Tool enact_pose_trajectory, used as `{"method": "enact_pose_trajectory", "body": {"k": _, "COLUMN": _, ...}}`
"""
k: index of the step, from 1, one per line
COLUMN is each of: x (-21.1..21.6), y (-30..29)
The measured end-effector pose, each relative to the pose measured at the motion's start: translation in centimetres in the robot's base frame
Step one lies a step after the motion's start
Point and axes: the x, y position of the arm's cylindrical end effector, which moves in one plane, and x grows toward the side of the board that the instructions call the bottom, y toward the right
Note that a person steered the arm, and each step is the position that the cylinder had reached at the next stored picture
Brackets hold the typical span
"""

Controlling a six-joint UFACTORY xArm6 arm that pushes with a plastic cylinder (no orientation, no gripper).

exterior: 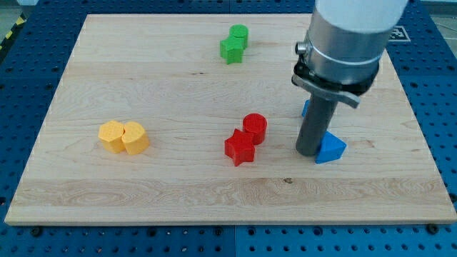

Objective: Push the blue triangle close to the blue cube

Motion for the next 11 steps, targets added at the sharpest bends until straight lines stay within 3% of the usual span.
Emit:
{"method": "enact_pose_trajectory", "body": {"k": 2, "x": 5.0, "y": 1.4}}
{"method": "enact_pose_trajectory", "body": {"k": 5, "x": 1.6, "y": -1.4}}
{"method": "enact_pose_trajectory", "body": {"k": 7, "x": 1.6, "y": 3.8}}
{"method": "enact_pose_trajectory", "body": {"k": 10, "x": 0.0, "y": 4.7}}
{"method": "enact_pose_trajectory", "body": {"k": 11, "x": 2.8, "y": 8.5}}
